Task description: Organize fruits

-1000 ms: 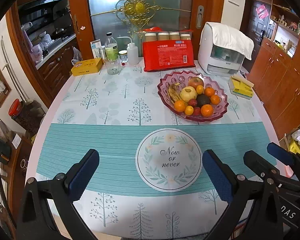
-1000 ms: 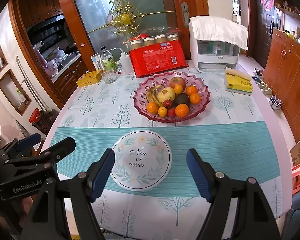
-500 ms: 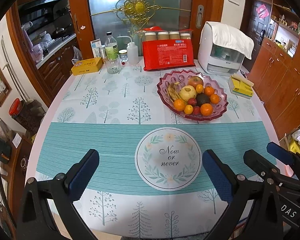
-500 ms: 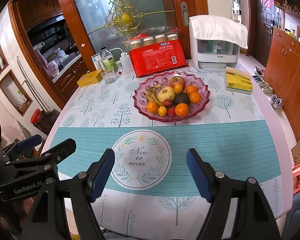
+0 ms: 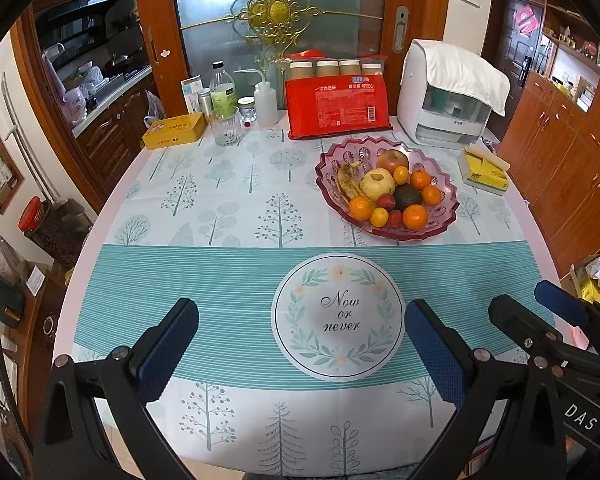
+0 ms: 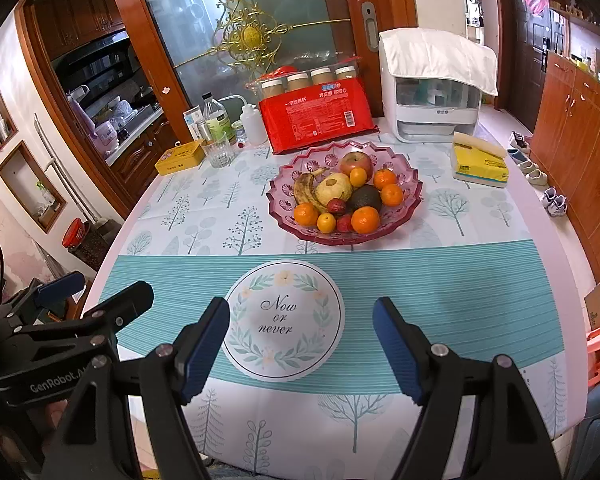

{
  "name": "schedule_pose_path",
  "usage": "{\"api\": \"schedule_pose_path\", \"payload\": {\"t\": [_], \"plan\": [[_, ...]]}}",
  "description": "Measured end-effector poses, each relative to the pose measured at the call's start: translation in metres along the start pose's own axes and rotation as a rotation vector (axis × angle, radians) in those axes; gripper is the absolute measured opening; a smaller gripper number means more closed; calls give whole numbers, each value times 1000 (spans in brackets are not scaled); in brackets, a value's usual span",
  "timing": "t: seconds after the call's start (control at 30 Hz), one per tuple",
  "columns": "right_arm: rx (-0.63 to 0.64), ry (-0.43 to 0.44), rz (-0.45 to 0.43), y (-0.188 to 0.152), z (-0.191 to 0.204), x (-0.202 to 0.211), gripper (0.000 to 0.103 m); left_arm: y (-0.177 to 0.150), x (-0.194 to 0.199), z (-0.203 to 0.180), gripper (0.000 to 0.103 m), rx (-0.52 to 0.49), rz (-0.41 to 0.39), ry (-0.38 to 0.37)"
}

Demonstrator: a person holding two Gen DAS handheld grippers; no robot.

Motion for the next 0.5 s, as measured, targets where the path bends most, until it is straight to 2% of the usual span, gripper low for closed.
{"api": "schedule_pose_path", "payload": {"t": [0.5], "plan": [[-4,4,9,-4,6,-2,75,-1,-7,7,102,-3,17,-5]]}}
Point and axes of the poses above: each gripper's, at about its wrist camera, not at the fingertips, and x roughly against the way its jaws point, z to its left, y to its top, the point moved 9 cm from there along -x, roughly the way its jaws point, and after that the axes turned 11 degrees about z, right-handed, at the moved point
